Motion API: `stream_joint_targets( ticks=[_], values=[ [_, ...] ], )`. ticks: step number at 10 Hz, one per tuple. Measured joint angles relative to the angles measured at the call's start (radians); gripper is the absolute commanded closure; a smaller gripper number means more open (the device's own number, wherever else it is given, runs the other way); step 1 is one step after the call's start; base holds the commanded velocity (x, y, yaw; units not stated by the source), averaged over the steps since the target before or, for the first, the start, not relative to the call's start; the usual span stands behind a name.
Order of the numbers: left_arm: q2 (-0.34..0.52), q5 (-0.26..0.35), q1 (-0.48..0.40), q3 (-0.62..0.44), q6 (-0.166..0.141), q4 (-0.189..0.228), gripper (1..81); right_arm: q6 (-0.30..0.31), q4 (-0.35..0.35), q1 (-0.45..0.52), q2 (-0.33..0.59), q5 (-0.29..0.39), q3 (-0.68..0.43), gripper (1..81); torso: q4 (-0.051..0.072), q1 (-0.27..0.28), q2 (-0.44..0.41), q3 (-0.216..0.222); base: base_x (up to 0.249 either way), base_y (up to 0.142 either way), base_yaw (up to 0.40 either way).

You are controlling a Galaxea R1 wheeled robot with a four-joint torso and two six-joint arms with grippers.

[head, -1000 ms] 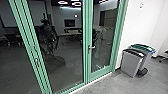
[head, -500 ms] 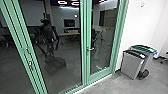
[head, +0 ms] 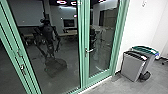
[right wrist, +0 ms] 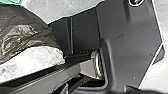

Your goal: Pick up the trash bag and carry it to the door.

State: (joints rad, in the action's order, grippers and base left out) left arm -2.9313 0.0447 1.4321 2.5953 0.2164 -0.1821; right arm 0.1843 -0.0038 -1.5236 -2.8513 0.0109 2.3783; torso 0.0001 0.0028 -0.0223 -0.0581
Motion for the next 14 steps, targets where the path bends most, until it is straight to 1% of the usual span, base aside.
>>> stream_joint_targets(
  ticks=[9,14],
  values=[
    [-0.008,0.0,0.0,0.0,0.0,0.002,81.1,0.0,0.0,0.0,0.0,0.0,0.006,1.0,0.0,0.0,0.0,0.0,0.168,-0.068,0.0],
    [-0.005,0.0,0.0,0.001,0.0,0.002,81.1,0.0,-0.001,0.0,-0.007,0.0,0.011,1.0,0.0,0.0,0.0,0.0,0.167,0.0,0.0]
  ],
)
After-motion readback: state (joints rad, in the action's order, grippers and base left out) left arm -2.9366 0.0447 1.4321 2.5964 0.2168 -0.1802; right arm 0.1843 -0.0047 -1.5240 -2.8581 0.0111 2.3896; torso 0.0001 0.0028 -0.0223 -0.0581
